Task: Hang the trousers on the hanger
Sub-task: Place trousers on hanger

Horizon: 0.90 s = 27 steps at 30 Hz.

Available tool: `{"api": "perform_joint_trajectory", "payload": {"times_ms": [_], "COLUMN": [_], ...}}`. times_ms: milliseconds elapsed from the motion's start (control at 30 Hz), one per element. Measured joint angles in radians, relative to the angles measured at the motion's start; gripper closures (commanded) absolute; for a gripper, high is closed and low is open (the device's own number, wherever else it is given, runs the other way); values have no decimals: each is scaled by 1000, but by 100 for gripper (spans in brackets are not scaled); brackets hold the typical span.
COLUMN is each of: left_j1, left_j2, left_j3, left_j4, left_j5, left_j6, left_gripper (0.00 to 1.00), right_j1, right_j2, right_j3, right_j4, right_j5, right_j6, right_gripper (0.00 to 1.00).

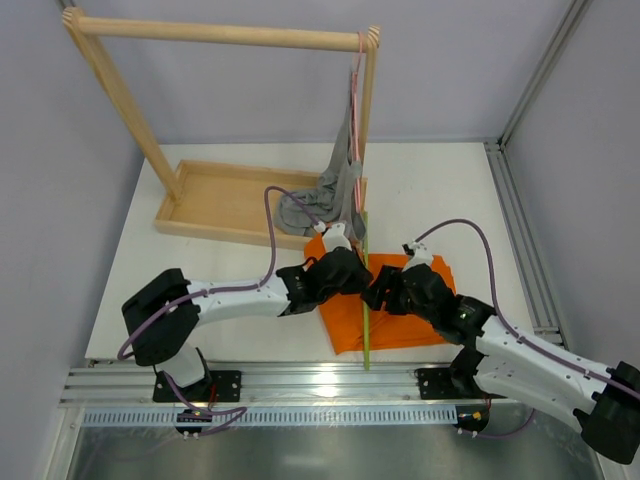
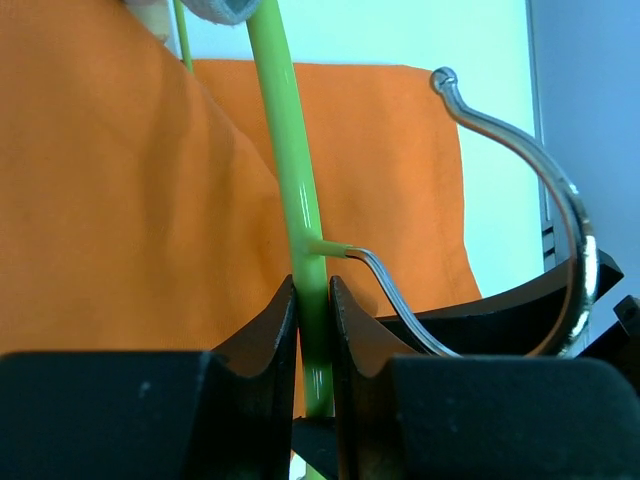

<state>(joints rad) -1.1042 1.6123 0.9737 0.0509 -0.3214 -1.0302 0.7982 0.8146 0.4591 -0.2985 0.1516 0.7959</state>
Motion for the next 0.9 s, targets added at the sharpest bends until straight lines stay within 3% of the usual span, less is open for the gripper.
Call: {"api": "perform_joint_trajectory", "payload": {"times_ms": [200, 333, 467, 600, 733, 900], "left_j1": [-21, -21, -21, -21, -21, -21], "left_j2": [-5, -13, -13, -13, -13, -13], "left_j3": [1, 0, 4, 7, 8, 11], "left_j4": [23, -13, -28, -35, -37, -41], "left_j5": [11, 10, 8, 8, 8, 7], "left_j6": [-9, -9, -9, -10, -10, -13], "left_gripper": [100, 100, 100, 100, 100, 100], "right_j1": [-14, -47, -52, -86, -198, -227], "right_j2": [-187, -244, -191, -133, -30, 121], "right_j3": [-48, -27, 13, 28, 26, 23], "right_j4": [-57, -164, -258, -245, -140, -8], "right_j5": [7, 125, 217, 222, 116, -34], "right_j6": [1, 3, 2, -31, -98, -161], "right_gripper": [34, 32, 30, 30, 30, 30]}}
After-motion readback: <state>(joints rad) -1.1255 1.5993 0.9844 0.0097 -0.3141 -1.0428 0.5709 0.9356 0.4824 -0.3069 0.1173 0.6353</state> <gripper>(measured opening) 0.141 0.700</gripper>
